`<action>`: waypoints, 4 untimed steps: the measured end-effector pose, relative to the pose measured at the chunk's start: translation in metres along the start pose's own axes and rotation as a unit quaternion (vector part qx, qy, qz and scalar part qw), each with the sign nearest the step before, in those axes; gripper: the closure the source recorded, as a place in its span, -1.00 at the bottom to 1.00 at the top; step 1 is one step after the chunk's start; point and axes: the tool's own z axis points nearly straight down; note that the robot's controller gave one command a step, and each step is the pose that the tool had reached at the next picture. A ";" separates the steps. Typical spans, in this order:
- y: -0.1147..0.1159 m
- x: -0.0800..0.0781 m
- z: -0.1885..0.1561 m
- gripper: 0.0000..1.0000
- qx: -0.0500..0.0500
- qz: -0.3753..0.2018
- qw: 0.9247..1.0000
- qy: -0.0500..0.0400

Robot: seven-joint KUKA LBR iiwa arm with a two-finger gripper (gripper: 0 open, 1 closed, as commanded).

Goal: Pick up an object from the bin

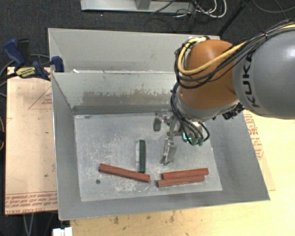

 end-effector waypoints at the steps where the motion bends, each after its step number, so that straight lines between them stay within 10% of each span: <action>1: 0.051 0.023 0.110 -1.00 0.000 -0.171 0.985 0.000; 2: 0.059 0.024 0.136 -1.00 0.000 -0.178 0.984 -0.002; 3: 0.059 0.023 0.134 1.00 0.000 -0.176 0.984 -0.003; 4: 0.049 -0.009 0.034 1.00 0.001 -0.200 0.980 -0.009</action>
Offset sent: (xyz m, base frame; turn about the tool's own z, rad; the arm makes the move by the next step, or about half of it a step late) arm -0.0226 0.0490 -0.1067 -0.3429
